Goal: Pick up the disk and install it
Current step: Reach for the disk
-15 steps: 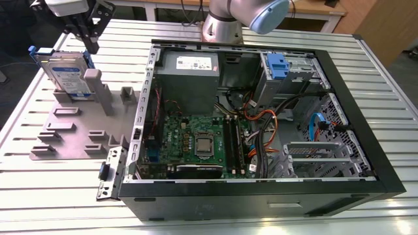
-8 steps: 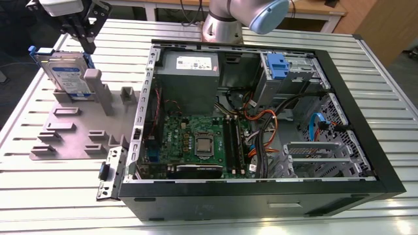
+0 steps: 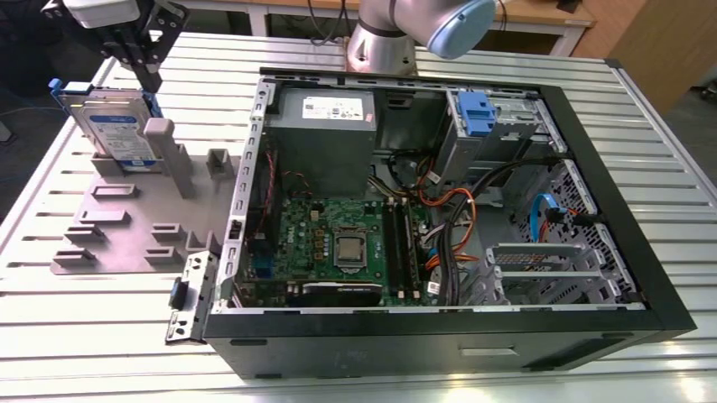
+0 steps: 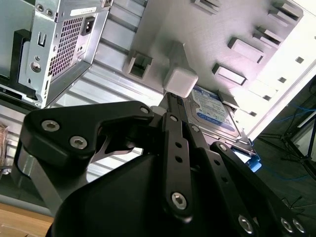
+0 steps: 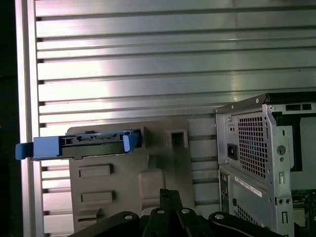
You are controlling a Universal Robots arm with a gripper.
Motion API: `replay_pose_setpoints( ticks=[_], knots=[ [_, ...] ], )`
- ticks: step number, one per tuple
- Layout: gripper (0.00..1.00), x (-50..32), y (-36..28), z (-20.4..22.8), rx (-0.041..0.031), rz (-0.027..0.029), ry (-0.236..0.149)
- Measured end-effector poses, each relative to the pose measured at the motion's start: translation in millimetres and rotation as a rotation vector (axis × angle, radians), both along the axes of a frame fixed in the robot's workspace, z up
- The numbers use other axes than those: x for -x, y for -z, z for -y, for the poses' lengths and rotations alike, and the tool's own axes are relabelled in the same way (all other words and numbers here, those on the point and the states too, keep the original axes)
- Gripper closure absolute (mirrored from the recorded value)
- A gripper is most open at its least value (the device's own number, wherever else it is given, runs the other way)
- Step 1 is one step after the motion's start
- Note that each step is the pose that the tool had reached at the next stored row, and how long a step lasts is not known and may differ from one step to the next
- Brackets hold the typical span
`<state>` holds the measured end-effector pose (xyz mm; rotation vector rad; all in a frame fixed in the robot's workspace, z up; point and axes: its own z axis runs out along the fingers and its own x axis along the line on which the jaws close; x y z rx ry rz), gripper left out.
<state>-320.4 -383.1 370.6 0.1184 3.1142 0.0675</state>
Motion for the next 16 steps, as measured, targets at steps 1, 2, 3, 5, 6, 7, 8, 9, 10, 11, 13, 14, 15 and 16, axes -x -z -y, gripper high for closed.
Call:
replay_pose_setpoints(
  ticks=[1,2,3,5,6,7,8,9,10,11,13,14,15,16],
  knots=[
    [0.89,0.0,0.0,0.0,0.0000,0.0000,0.000],
    [0.89,0.0,0.0,0.0,0.0000,0.0000,0.000],
    [0.89,0.0,0.0,0.0,0.0000,-0.0001,0.000],
    [0.89,0.0,0.0,0.0,0.0000,0.0000,0.000],
    [0.89,0.1,0.0,0.0,0.0000,0.0001,0.000],
    [0.89,0.2,0.1,0.0,0.0000,0.0000,0.000],
    [0.89,0.9,0.2,0.0,0.0000,0.0001,0.000],
    [0.89,2.0,0.2,0.0,0.0000,0.0000,0.000],
    [0.89,3.4,0.4,-0.1,0.0001,-0.0003,0.000],
    [0.89,5.2,0.7,-0.2,0.0000,-0.0010,0.000],
    [0.89,10.7,1.2,-0.8,0.0000,-0.0019,0.000],
    [0.89,14.4,1.4,-1.2,0.0000,-0.0021,0.000],
    [0.89,18.5,1.8,-1.7,0.0000,-0.0023,0.000],
    [0.89,22.4,2.1,-2.3,0.0000,-0.0025,0.000]
  ],
)
